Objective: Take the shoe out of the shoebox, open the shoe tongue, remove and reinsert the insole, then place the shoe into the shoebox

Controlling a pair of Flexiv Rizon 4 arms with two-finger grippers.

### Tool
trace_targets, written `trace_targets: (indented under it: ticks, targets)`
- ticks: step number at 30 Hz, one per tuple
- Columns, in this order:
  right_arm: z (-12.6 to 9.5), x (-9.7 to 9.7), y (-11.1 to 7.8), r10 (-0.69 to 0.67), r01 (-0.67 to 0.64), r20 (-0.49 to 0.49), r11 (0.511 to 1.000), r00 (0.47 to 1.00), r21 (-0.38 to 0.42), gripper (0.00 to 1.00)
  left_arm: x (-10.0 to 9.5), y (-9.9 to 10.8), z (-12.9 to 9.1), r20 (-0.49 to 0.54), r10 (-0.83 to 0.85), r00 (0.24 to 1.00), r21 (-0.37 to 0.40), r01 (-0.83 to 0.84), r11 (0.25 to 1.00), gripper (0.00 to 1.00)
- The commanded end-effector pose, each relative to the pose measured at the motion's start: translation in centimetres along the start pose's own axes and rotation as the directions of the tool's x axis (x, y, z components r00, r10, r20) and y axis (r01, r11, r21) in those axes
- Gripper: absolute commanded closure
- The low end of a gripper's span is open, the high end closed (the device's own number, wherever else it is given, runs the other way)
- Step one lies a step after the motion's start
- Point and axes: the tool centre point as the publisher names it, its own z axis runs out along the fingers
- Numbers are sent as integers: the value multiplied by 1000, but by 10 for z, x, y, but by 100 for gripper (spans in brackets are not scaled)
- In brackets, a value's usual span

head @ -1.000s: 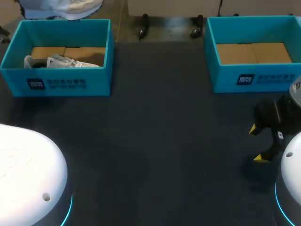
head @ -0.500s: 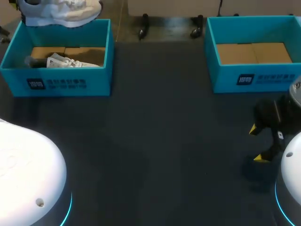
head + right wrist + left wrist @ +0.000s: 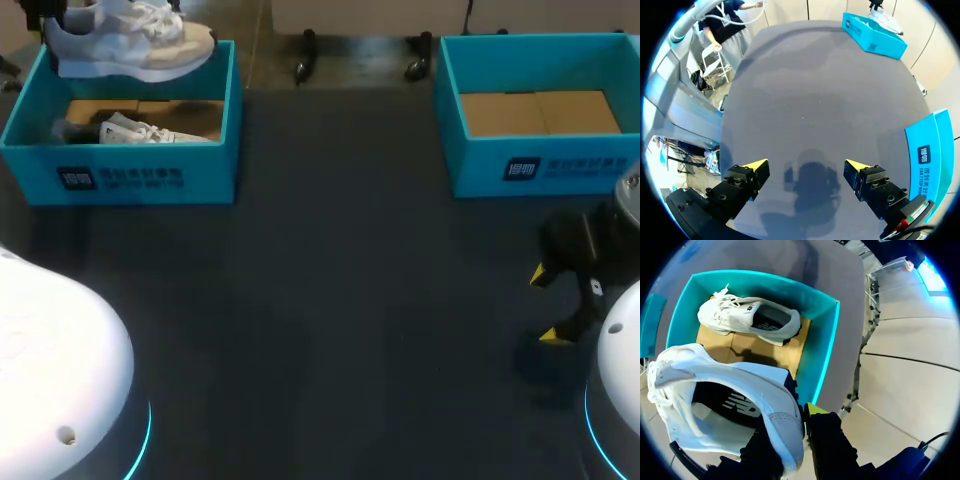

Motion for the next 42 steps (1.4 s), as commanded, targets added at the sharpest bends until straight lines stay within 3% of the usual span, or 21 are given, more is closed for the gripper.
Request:
trace_targets:
  ticks: [1, 5, 19, 27, 42]
  targets:
    - [1, 1, 0, 0, 0, 1, 1000, 1000, 2, 0, 3, -5, 11, 11, 4, 1000, -2, -4, 1000, 100]
    - [1, 1, 0, 0, 0, 1, 1000, 1000, 2, 0, 2, -9, 19, 12, 8, 1000, 8, -9, 1000, 100]
    - [1, 1, 0, 0, 0, 1, 1000, 1000, 2, 0, 5, -5, 14, 19, 7, 1000, 15, -7, 1000, 100]
    - [1, 1, 0, 0, 0, 1, 1000, 1000, 2, 0, 1, -17, 34, 6, 35, 999, 35, -35, 999, 100]
    - [1, 1, 0, 0, 0, 1, 1000, 1000, 2, 0, -6, -32, 51, 8, 61, 998, 69, -61, 996, 100]
